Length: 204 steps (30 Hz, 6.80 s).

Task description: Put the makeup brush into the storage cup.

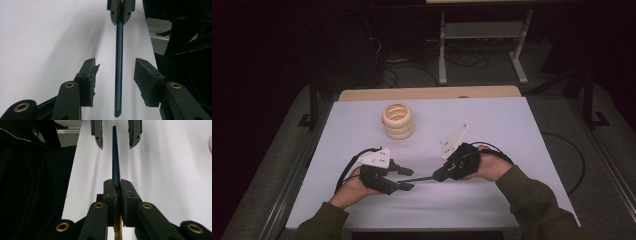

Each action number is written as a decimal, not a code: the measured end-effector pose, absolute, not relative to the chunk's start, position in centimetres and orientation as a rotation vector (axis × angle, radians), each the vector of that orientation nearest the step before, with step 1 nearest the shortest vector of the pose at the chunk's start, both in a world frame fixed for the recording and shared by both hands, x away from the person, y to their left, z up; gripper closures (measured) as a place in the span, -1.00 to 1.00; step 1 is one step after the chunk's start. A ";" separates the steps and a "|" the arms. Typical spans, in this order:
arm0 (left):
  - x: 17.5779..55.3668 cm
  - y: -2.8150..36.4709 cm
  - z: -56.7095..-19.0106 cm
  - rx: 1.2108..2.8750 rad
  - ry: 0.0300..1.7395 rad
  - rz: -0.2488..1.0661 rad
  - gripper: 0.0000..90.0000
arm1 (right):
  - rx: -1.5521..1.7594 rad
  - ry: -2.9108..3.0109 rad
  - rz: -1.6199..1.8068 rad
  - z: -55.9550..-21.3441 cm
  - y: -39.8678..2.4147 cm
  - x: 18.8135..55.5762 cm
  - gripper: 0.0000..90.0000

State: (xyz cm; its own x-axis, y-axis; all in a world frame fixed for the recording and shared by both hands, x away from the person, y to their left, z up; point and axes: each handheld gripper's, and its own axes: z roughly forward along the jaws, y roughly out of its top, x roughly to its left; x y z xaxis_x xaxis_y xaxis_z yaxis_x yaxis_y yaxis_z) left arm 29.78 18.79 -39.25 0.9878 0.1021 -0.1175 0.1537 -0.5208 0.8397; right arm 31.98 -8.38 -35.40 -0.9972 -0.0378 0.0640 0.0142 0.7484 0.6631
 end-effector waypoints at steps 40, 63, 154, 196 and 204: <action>30.1 17.6 -39.5 2.175 0.138 -0.077 0.85 | 0.084 -2.946 -0.817 -32.7 -5.4 32.4 0.84; 30.0 18.0 -39.2 2.140 0.146 -0.090 0.88 | 0.078 -2.906 -0.962 -32.9 -6.2 32.5 0.60; 30.5 15.8 -38.3 2.187 0.147 -0.065 0.67 | 0.104 -2.940 -0.808 -32.9 -3.8 32.9 0.84; 30.6 16.9 -38.7 2.144 0.217 -0.102 0.86 | -0.173 -2.896 -1.270 -33.1 -7.4 32.9 -0.75; 30.8 17.5 -38.7 2.131 0.223 -0.083 0.86 | -0.308 -2.870 -1.338 -34.0 -9.1 32.2 -0.87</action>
State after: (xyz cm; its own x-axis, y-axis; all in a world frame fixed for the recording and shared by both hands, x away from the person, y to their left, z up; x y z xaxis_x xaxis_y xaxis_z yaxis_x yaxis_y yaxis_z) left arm 30.75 17.48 -38.66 0.9809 0.1272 -0.1469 0.1923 -0.5257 0.8287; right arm 32.19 -9.11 -33.95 -0.9805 0.1912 0.0451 0.1575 0.6278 0.7622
